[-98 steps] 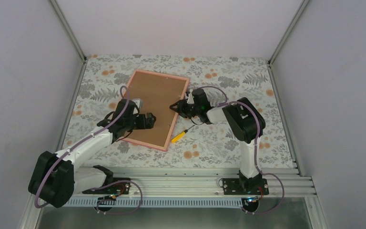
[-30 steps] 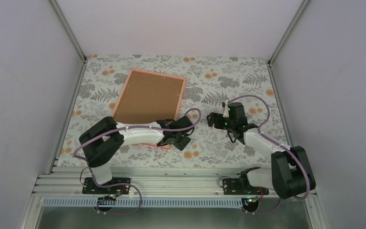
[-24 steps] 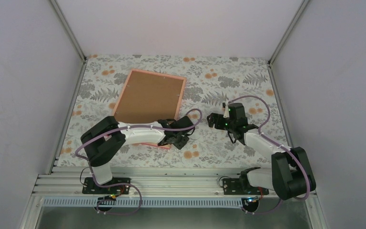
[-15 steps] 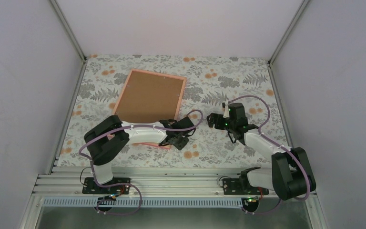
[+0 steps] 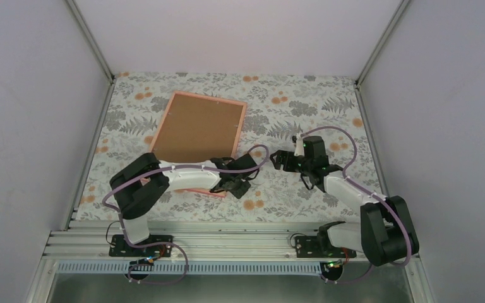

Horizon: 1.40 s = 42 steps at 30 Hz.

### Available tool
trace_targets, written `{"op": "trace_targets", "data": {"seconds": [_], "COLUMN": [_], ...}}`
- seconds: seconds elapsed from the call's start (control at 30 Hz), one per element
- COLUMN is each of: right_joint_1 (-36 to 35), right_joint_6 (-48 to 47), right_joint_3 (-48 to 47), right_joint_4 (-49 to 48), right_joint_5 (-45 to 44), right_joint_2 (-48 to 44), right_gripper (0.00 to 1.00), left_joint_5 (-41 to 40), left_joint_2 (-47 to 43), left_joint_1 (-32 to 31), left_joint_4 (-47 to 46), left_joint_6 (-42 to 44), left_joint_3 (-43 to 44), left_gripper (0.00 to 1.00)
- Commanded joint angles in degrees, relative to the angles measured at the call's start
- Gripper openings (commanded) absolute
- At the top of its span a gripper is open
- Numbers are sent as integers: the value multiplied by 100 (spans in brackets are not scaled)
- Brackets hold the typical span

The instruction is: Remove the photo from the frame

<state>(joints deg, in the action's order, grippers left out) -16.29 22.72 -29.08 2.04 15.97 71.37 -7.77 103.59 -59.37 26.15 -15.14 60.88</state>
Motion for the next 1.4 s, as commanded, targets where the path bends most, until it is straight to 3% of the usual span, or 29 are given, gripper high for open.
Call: {"op": "trace_targets", "data": {"seconds": [0.0,0.27,0.5,0.73,1.27,1.37], "right_joint_1": [59,60,14,-237,-665,-719], "right_joint_6": [134,654,1509,2312,3463,3630], "right_joint_3": [107,282,612,839,965,983], "right_joint_4": [-326,-991,-2257,-3339,-5068,-5326], "right_joint_5": [624,1717,2656,2860,2911,2929], "right_joint_2": [-197,-369,-285,-137,454,571], "right_gripper": [94,94,88,81,48,37], "left_joint_5": [198,677,1413,1815,2421,2466], "left_joint_2": [-433,-992,-1514,-1794,-2066,-2064], "left_joint_1": [22,229,526,699,831,832], "left_joint_4": [68,6,-349,-643,-1139,-1175], "left_joint_6": [90,66,-67,-177,-405,-424], "left_joint_3": [216,193,-6,-149,-470,-493], "left_gripper": [15,15,14,14,14,14]}}
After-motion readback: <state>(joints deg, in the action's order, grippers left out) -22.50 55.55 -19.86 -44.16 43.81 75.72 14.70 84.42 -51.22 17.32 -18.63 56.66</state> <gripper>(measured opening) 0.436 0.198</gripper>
